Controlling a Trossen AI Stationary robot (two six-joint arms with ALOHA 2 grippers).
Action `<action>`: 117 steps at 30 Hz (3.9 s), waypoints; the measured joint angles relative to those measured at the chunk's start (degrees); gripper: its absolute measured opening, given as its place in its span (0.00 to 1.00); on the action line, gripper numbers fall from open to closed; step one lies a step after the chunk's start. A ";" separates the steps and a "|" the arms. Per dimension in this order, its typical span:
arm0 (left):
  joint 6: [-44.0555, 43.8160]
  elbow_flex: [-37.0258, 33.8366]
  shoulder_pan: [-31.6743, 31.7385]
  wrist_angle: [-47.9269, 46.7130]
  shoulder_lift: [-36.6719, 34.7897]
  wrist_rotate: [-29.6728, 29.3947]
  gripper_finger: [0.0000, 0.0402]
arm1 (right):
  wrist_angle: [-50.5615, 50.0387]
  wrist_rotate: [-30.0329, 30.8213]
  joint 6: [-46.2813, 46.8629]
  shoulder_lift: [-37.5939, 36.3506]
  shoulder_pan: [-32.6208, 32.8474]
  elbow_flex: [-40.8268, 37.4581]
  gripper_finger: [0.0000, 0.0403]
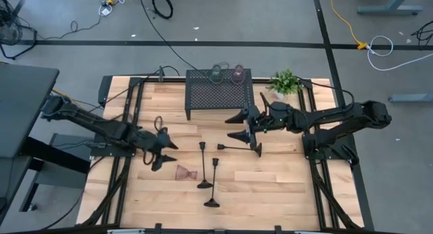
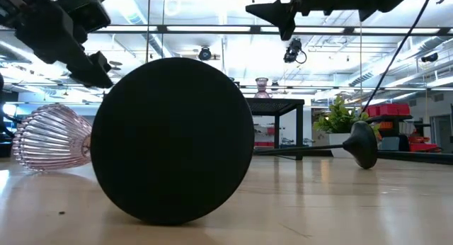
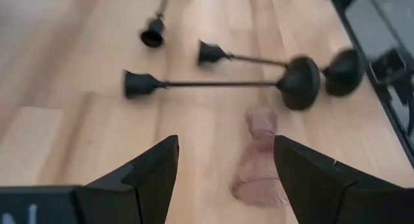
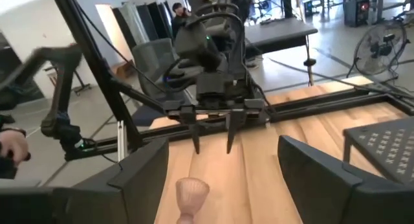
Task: Pick & Place candle stick holders
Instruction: Put the pink glass candle holder on the shelf
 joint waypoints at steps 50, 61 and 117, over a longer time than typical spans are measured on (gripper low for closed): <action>0.06 32.94 -4.33 -20.74 54.89 5.88 0.49 | -1.92 9.97 -2.91 0.07 9.88 0.00 0.71; 0.09 32.84 -4.30 -21.89 54.80 5.90 0.34 | -2.69 10.59 -2.99 0.07 10.43 0.00 0.71; 31.85 9.95 1.95 9.61 -23.48 -32.39 0.34 | -3.92 13.22 -3.07 0.07 10.71 0.01 0.71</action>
